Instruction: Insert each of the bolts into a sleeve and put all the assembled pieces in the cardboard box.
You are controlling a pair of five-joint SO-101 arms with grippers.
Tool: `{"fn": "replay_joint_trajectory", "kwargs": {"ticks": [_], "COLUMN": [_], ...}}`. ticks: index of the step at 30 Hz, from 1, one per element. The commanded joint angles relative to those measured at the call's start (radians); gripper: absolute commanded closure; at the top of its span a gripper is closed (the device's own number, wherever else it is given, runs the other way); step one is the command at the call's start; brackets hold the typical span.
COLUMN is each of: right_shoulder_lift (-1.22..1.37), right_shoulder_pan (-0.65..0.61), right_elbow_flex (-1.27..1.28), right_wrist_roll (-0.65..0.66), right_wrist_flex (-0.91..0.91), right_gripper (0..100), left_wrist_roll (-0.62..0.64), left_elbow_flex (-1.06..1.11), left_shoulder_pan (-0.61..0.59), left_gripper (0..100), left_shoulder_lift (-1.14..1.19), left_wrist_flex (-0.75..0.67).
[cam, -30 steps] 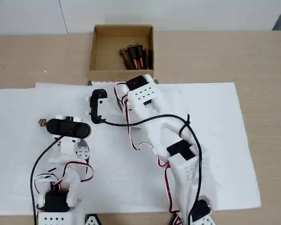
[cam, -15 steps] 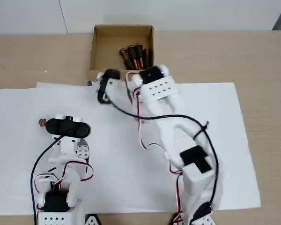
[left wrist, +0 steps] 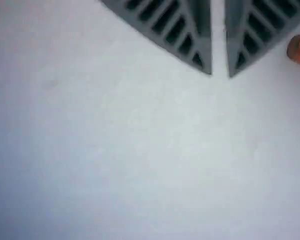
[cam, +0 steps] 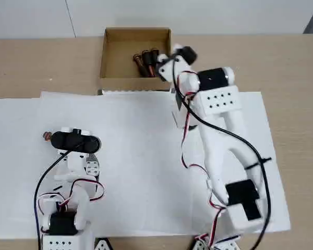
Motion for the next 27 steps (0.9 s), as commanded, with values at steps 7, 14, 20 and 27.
{"fn": "replay_joint_trajectory", "kwargs": {"ticks": [7, 14, 20, 27], "right_shoulder_lift": [-0.303, -0.375, -0.449, -0.498], "right_shoulder_pan": [0.17, 0.343, 0.377, 0.38], "right_elbow_flex": [0.287, 0.431, 0.433, 0.456], "right_wrist_roll": [-0.04, -0.04, -0.046, -0.048], "right_wrist_flex": [-0.002, -0.008, -0.007, -0.001], "right_gripper": [99.5, 99.5, 99.5, 99.5], "left_wrist_roll": [-0.005, -0.005, 0.066, 0.16], "left_elbow_flex": [-0.2, -0.392, -0.677, -1.004], "left_shoulder_pan": [-0.046, -0.046, -0.046, -0.063], "left_gripper": [99, 99, 99, 99], "left_shoulder_lift": [-0.005, 0.094, 0.448, 0.842], "left_wrist_flex": [0.132, 0.203, 0.218, 0.351]}}
